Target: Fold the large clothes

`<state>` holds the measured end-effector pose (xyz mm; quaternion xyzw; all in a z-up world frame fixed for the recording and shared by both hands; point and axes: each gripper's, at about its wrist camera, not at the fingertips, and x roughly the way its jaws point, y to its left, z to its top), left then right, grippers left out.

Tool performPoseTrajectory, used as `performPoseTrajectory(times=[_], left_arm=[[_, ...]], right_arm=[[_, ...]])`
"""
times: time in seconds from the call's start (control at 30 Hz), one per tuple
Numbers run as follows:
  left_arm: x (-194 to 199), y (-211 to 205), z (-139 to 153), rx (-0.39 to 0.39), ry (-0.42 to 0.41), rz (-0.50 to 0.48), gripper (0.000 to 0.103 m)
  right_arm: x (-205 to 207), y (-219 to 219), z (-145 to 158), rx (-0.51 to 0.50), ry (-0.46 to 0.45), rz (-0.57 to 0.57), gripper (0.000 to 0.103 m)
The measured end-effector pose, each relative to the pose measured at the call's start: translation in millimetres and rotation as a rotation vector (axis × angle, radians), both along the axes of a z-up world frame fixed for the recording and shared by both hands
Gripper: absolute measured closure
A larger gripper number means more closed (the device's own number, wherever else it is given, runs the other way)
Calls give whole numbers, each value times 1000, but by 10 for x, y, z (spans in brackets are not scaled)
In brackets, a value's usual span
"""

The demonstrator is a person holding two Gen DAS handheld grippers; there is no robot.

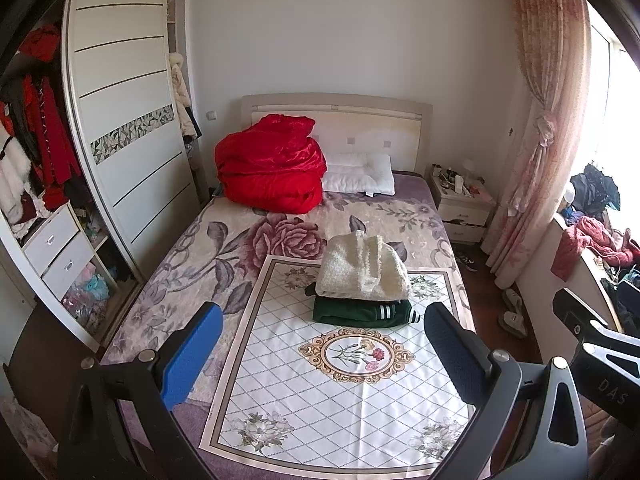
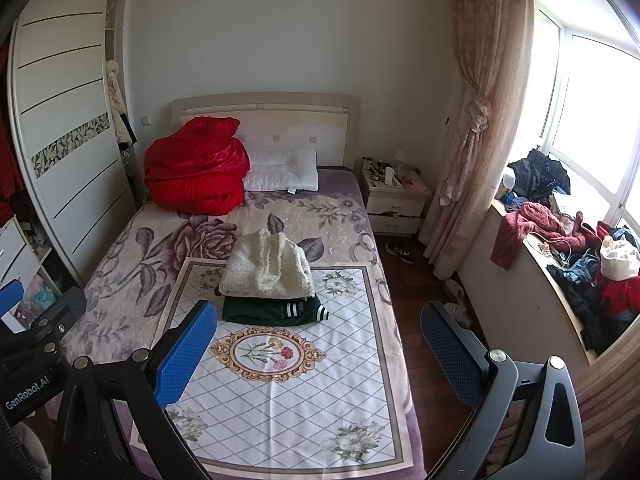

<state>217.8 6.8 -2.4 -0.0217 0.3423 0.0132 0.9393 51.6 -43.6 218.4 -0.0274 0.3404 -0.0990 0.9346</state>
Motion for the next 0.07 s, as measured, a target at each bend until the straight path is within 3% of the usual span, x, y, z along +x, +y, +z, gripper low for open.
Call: performPoseTrajectory(times=[0.07], left_arm=[[13,20,11,-1,-1,-1,0]], right_arm=[[-12,4,4,1,1,-1,0]])
